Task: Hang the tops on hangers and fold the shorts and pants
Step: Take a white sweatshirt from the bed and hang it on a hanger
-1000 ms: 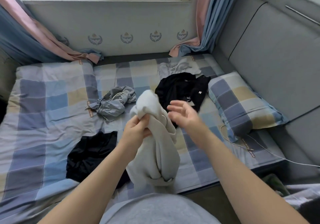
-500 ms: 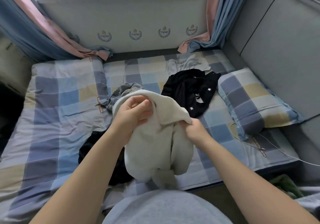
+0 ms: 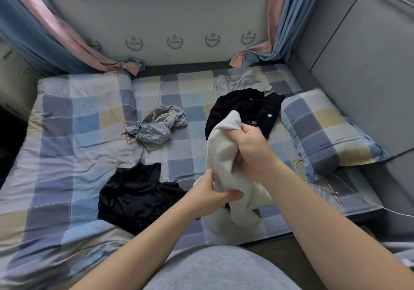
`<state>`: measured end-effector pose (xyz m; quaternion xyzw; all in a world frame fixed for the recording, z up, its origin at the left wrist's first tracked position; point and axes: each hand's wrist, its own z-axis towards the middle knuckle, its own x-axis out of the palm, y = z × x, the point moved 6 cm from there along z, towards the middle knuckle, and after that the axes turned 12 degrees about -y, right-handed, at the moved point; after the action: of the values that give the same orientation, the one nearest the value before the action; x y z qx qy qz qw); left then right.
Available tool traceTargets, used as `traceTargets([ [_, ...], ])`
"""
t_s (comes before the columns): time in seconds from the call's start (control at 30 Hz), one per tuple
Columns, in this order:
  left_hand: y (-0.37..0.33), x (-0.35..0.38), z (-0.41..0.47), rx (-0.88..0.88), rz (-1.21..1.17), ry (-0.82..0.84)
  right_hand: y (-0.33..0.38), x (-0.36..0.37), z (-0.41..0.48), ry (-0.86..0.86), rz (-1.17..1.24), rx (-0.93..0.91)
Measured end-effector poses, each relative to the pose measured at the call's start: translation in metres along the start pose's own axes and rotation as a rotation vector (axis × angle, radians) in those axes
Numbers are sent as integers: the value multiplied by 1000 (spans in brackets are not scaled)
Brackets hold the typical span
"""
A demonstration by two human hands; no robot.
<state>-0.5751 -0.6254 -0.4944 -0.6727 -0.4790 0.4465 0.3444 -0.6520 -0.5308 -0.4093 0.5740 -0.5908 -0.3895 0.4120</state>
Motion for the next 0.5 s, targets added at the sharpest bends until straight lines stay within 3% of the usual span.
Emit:
traceTargets([
  [0.1,-17,-1,3,149,-17,-108,8,0,0,-4,128,0],
  [0.23,-9,-37,8,86,275,-425,13,-14,9,-64,288,32],
  [0.33,-14,-54,12,98,84,-452,7,-29,17,-93,324,49],
  [0.5,-22,-80,18,18,-273,-501,-32,-32,11,51,52,76],
])
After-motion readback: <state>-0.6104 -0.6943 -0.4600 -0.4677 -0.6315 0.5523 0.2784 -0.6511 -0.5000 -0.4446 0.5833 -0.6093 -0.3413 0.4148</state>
